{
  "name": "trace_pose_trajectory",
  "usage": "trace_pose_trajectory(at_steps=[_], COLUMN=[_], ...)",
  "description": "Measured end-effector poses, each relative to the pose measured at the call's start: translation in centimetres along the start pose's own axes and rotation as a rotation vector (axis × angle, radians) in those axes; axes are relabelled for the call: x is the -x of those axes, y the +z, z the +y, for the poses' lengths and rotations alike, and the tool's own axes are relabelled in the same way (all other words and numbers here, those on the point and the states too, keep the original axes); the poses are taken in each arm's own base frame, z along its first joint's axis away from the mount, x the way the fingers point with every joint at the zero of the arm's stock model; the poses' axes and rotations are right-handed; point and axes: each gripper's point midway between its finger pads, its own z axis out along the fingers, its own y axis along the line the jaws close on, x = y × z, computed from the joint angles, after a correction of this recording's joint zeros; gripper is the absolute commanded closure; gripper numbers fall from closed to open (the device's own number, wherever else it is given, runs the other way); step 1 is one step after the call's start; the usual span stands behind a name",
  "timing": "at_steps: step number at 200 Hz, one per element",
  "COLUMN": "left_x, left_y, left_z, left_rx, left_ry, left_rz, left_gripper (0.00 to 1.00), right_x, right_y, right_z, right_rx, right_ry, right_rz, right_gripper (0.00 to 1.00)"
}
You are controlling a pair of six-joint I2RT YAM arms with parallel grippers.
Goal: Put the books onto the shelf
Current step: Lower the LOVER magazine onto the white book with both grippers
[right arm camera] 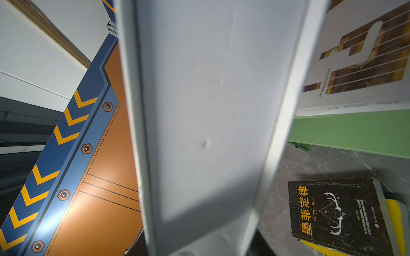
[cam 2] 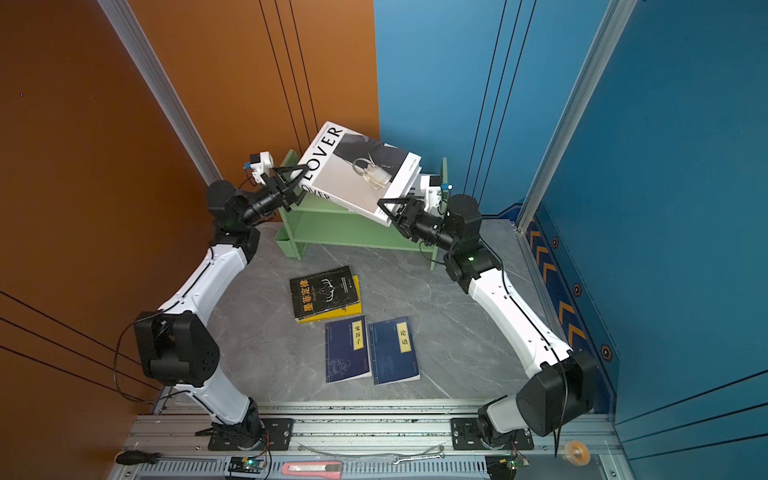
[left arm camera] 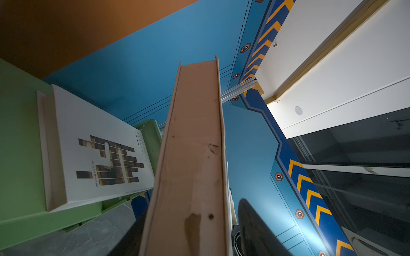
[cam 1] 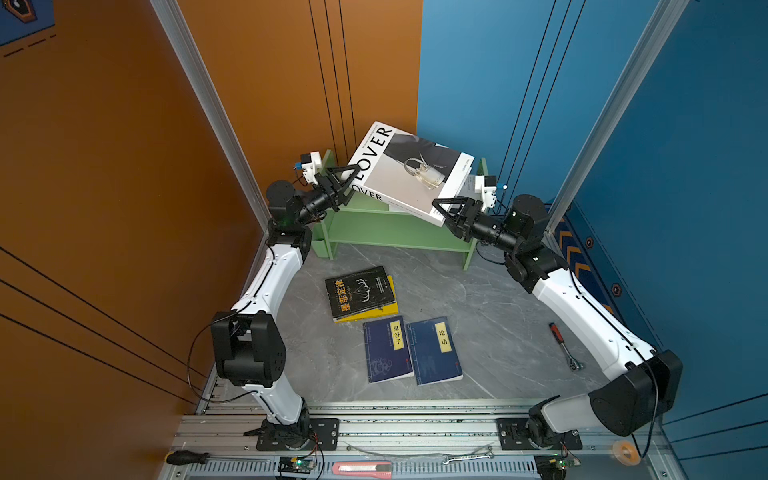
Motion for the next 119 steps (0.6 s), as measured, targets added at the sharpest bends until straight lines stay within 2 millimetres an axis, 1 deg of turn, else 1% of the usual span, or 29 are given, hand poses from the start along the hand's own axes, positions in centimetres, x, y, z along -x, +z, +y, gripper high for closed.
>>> trace_pose_trajectory(at_steps=[20, 49, 56, 72, 80, 94, 105, 119], left_x=[-0.3, -0.5, -0.5, -0.4, -0.4, -0.3, -0.3, -0.2], left_y=[0.0, -0.2, -0.2, -0.2, -0.1, 0.1, 0.4, 0.9], left_z=[0.0, 0.0, -0.1, -0.1, -0.1, -0.2, -0.7, -1.6], left_rx=[0.000, 0.001, 0.001, 0.001, 0.001, -0.002, -0.009, -0.026], left_ry=[-0.006, -0.011, -0.009, -0.009, -0.009, -0.008, -0.002, 0.013], left_rz=[0.013, 0.015, 0.015, 0.007, 0.002, -0.007, -0.013, -0.029], left_gripper=[0.61, 0.71, 0.71, 0.72, 0.73, 0.75, 0.75, 0.75], right_x=[-0.1, -0.1, -0.1, 0.2, 0.6, 1.6, 2.4, 3.6], right_y=[-0.1, 0.0, 0.0, 0.2, 0.3, 0.6, 0.6, 0.3], right_z=[0.0, -0.1, -0.1, -0.2, -0.4, -1.2, -1.9, -2.6], right_rx=[0.000, -0.004, -0.005, -0.009, -0.018, -0.063, -0.103, -0.155], right_ry=[-0.008, -0.009, -0.008, -0.015, -0.021, -0.032, -0.046, -0.060], right_rz=[0.000, 0.002, 0.002, -0.008, -0.021, -0.063, -0.100, -0.150], right_gripper=[0.66, 0.62, 0.54, 0.50, 0.42, 0.33, 0.20, 0.14])
